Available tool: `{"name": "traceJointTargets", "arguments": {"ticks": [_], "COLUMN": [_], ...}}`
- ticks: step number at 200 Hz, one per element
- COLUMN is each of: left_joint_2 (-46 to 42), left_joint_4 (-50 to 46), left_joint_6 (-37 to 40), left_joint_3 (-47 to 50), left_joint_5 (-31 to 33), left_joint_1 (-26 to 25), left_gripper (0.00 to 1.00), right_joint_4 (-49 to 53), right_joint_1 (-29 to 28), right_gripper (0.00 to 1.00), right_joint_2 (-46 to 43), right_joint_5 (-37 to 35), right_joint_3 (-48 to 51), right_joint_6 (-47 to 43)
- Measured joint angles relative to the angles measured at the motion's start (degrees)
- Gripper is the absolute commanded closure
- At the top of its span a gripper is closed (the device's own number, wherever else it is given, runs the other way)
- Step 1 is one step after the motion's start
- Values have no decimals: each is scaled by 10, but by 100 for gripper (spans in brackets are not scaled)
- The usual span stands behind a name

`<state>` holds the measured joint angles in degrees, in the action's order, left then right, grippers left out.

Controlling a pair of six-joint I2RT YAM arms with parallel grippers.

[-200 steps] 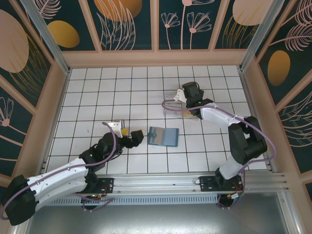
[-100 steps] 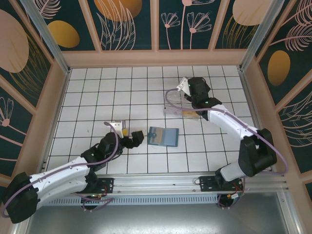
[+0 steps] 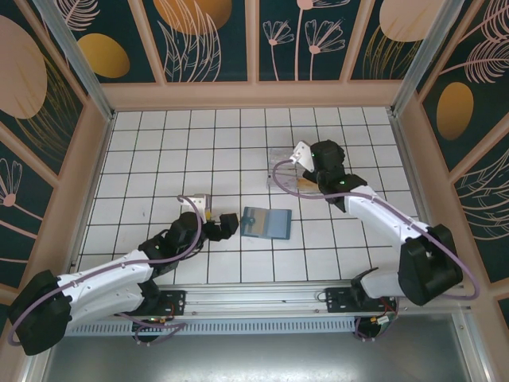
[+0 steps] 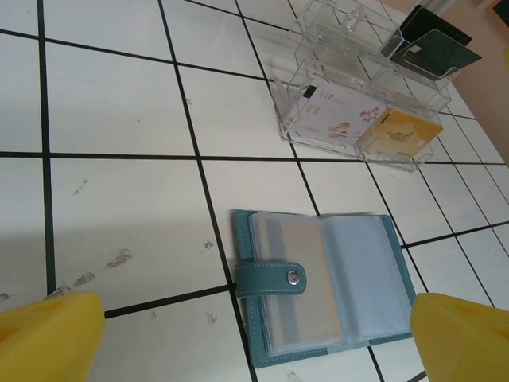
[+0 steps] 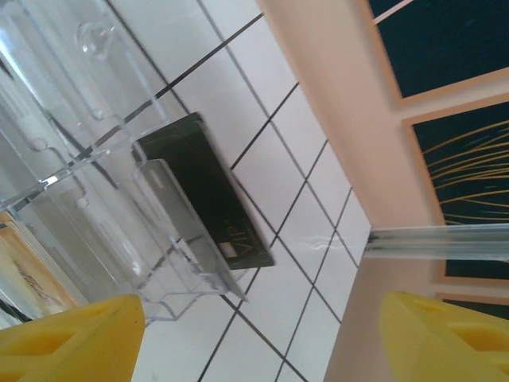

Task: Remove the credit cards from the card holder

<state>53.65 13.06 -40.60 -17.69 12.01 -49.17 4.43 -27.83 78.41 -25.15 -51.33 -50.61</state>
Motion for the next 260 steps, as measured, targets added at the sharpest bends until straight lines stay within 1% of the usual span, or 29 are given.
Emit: {"name": "traceJointTargets", "arguments": {"ticks": [35, 46, 63, 90, 147, 187, 214, 227, 240, 252, 260], "left_joint_2": [-19, -26, -36, -44, -45, -45, -45, -45, -42, -35, -27], "left_joint_4": [-2, -2, -2, -3, -3, -3, -3, -3, -3, -3, -3], "left_joint_6": [1, 1, 1, 1, 1, 1, 1, 1, 1, 1, 1], "left_joint_3": [0, 0, 0, 0, 2, 3, 3, 3, 3, 3, 3], "left_joint_5": [0, 0, 0, 0, 0, 0, 1, 1, 1, 1, 0], "left_joint_1": [0, 0, 0, 0, 0, 0, 0, 0, 0, 0, 0], "left_gripper": [1, 1, 1, 1, 2, 1, 1, 1, 1, 2, 1], "right_joint_4": [3, 6, 12, 7, -17, -16, -5, 9, 30, 46, 55], "right_joint_1": [9, 14, 21, 30, 47, 49, 49, 49, 47, 46, 45], "right_gripper": [27, 29, 30, 31, 31, 31, 27, 27, 27, 28, 31], "right_joint_2": [91, 112, 139, 156, 172, 172, 157, 135, 99, 53, 15], "right_joint_5": [-4, -9, -20, -47, -89, -93, -92, -89, -77, -52, -29], "right_joint_3": [-27, -41, -71, -104, -114, -114, -114, -112, -108, -99, -90], "right_joint_6": [1, 3, 12, 15, 16, 29, 64, 98, 151, 209, 249]}}
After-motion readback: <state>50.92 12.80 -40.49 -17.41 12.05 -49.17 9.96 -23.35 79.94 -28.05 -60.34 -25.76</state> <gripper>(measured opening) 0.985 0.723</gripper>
